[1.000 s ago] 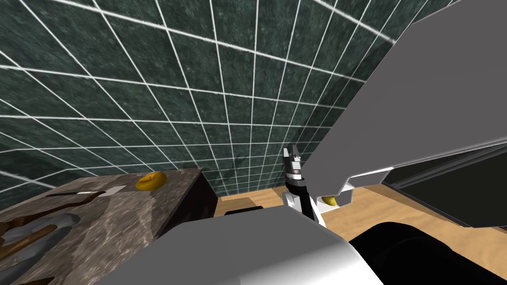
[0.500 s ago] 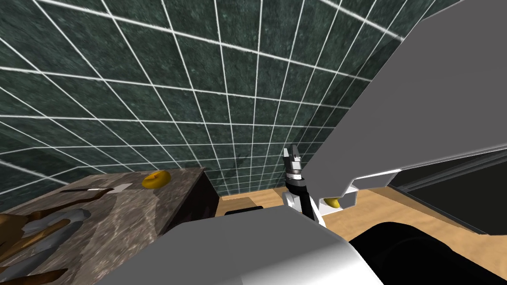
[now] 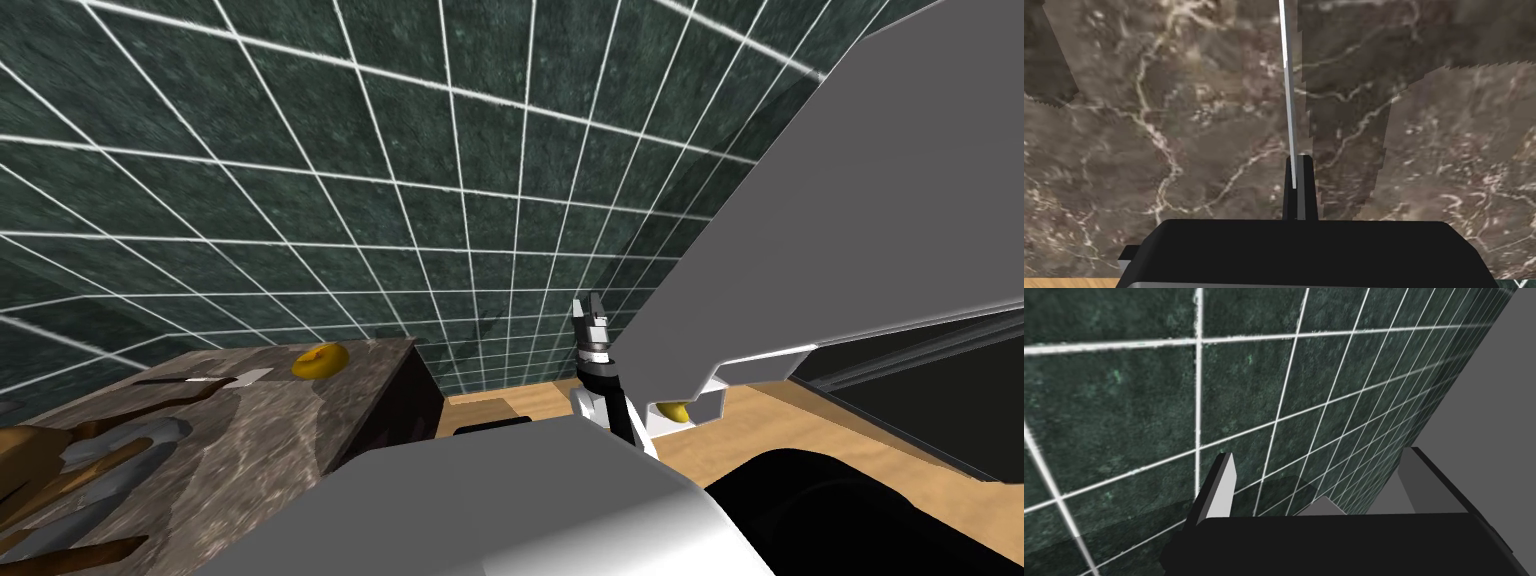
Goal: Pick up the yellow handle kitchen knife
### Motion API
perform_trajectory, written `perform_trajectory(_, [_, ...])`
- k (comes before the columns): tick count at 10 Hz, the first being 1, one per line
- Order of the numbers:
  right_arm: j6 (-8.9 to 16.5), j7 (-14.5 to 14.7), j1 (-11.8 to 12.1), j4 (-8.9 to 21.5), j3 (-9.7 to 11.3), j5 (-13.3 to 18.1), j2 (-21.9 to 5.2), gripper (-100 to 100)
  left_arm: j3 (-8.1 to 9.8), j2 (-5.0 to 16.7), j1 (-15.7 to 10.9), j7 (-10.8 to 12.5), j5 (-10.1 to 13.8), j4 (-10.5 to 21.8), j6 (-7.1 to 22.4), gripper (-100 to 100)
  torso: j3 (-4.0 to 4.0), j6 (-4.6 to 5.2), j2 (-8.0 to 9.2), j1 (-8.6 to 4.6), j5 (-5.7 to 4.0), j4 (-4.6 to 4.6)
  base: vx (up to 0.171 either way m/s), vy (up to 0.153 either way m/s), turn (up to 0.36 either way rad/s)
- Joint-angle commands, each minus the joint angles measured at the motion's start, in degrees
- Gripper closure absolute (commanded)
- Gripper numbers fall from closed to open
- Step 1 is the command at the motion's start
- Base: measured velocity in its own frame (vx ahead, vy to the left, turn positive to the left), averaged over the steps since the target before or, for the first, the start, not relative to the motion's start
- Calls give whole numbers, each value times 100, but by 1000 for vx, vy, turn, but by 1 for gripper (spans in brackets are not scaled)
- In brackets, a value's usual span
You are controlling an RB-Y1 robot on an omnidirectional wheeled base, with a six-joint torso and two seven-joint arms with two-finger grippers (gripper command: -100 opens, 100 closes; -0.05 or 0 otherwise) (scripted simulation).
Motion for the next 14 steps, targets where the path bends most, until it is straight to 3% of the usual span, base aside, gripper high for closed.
perform_trajectory(1, [0, 0, 0, 0, 0, 0, 0, 0, 0, 0, 0, 0, 0, 0, 0, 100, 0, 0, 0, 0, 0, 0, 4, 0, 45])
perform_trajectory(3, [0, 0, -1, 0, 0, 0, 0, 0, 2, -6, -2, 11, 4, 1, 7, 100, -6, 8, -7, 1, 1, -6, -1, 0, -14])
perform_trajectory(5, [0, 0, 0, 0, 0, 0, 0, 0, 66, -116, 107, 5, -10, 168, -10, -100, -5, 6, -6, 2, 1, -5, 0, 0, 0])
perform_trajectory(9, [0, 0, -1, 0, 0, 0, -1, 0, 280, -339, 66, -104, -63, 221, -349, -100, -2, 9, 0, 34, 9, -3, -16, 61, -59])
perform_trajectory(10, [0, 0, -1, 0, -1, 0, -1, 0, 226, -304, 29, -72, -39, 242, -294, -100, 0, 7, 3, 37, 10, -2, -14, 38, -14])
perform_trajectory(11, [0, 0, 0, 0, 0, 0, 0, 0, 240, -307, 35, -79, -42, 241, -316, 0, -1, 6, 0, 22, 8, -3, -2, 8, 0])
perform_trajectory(12, [0, 0, 0, 0, 0, 0, 0, 0, 29, -198, -102, -38, -36, 191, -157, -100, -4, 6, -3, 9, 4, -4, 2, 16, 42])
perform_trajectory(14, [0, 0, 0, 0, 0, 0, 0, 0, -181, -90, -239, 3, -31, 140, -1, -100, -6, 6, -8, 10, 4, -5, 5, 20, 31])
